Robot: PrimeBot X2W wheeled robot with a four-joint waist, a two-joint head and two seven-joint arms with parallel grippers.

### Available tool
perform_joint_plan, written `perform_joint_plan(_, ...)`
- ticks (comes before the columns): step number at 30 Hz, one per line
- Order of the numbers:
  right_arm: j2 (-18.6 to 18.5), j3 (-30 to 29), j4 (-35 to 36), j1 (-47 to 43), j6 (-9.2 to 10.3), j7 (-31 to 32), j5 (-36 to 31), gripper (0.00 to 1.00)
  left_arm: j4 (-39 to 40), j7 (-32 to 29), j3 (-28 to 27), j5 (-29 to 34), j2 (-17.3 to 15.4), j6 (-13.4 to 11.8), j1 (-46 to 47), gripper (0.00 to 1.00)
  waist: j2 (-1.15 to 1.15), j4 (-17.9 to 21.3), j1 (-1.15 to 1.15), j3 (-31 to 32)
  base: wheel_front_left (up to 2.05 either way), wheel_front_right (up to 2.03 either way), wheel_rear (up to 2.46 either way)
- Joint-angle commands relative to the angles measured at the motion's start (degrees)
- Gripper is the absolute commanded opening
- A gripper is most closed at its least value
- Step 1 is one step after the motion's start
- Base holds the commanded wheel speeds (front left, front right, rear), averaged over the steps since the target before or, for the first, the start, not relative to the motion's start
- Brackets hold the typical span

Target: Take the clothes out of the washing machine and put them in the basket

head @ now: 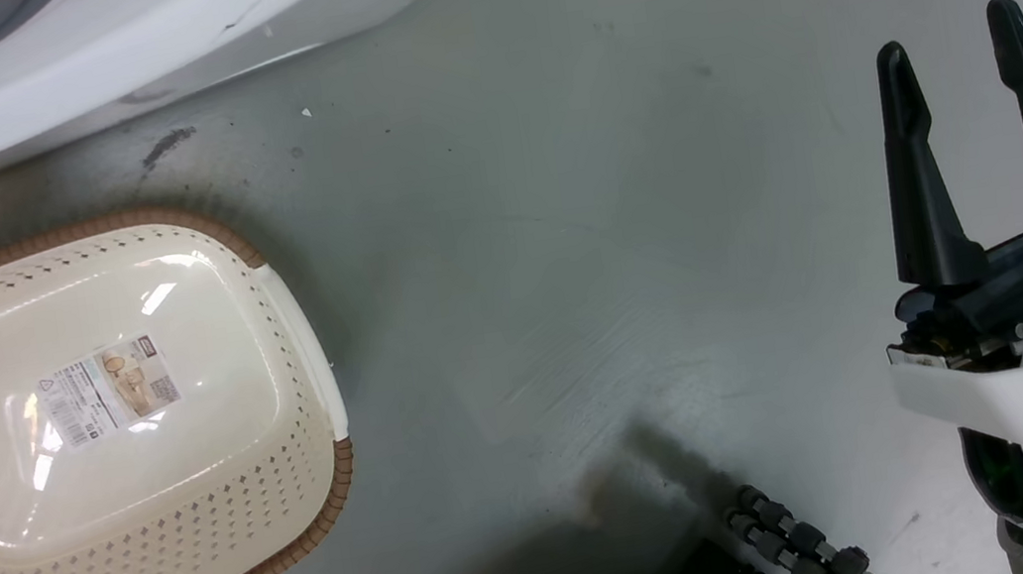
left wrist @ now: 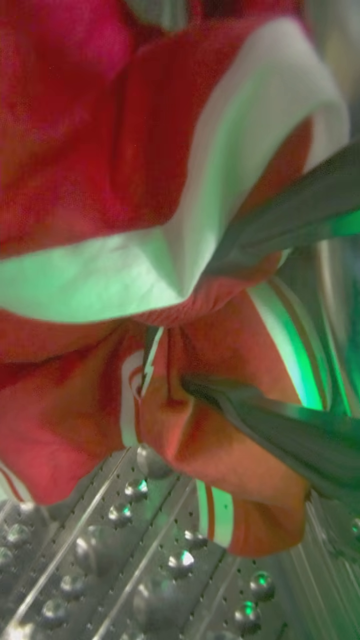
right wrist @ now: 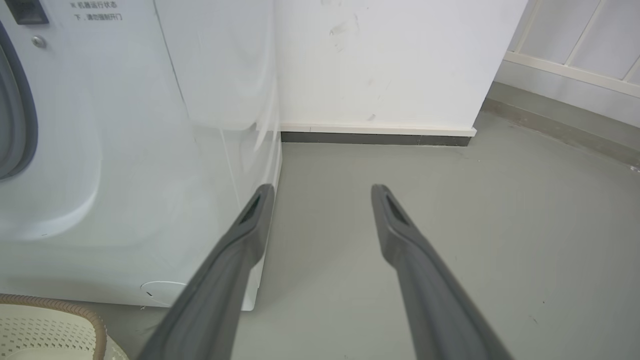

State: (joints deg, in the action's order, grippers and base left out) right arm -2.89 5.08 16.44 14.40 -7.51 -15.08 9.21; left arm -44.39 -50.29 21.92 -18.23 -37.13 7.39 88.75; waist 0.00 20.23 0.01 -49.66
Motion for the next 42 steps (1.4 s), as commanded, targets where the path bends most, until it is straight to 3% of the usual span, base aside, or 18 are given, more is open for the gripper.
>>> perform_joint_plan(1, 0.02, 0.09, 0.27, 1.05, 0.04, -0.14, 0.65, 1.0, -0.08, -0.68, 0.34, 0.34, -0.25, -0.38, 0.32, 1.0, 0.0, 0.26, -0.01, -0.59, 0.0, 0.0, 0.0)
perform_joint_plan(8, 0.02, 0.21, 0.57, 1.25, 0.04, -0.14, 0.87, 1.0, -0.65, -0.98, 0.89, 0.37, -0.87, -0.92, 0.15, 1.0, 0.0, 0.75, -0.01, -1.68, 0.0, 0.0, 0.0)
perform_joint_plan(9, 0.03, 0.21, 0.53, 1.23, 0.04, -0.14, 0.83, 1.0, -0.64, -0.9, 1.18, 0.55, -1.09, -0.84, 0.16, 0.69, 0.0, 0.74, -0.01, -1.68, 0.0, 0.0, 0.0)
perform_joint_plan(10, 0.02, 0.26, 0.46, 1.2, 0.04, -0.14, 0.79, 1.0, -0.59, -0.47, 1.29, 0.45, -1.26, -0.73, 0.2, 0.0, 0.0, 0.72, -0.01, -1.65, 0.0, 0.0, 0.0)
perform_joint_plan(16, 0.02, 0.6, 0.08, 1.21, 0.04, -0.14, 0.19, 1.0, -0.98, 4.41, 1.52, -0.27, -1.72, -0.48, 0.13, 0.0, 0.0, 0.11, -0.01, 0.17, 0.0, 0.0, 0.0)
perform_joint_plan(19, 0.02, 0.68, -0.23, 1.14, 0.04, -0.14, -0.19, 1.0, -1.38, 10.0, 1.78, -0.95, -1.66, -0.27, -1.48, 0.0, 0.0, -0.27, -0.01, 2.2, 0.0, 0.0, 0.0)
perform_joint_plan(31, 0.01, 0.84, -1.35, -1.62, 0.04, -0.14, -2.76, 1.0, -7.37, 30.68, 2.31, -4.37, 2.13, -0.05, -10.27, 0.0, 0.0, -2.65, -0.01, 12.07, 0.0, 0.0, 0.0)
perform_joint_plan(42, 0.01, 0.87, -2.72, -6.05, 0.04, -0.14, -5.52, 1.0, -11.77, 51.02, 2.38, -8.12, 6.98, -0.04, -25.47, 0.0, 0.0, -5.49, -0.01, 23.04, 0.0, 0.0, 0.0)
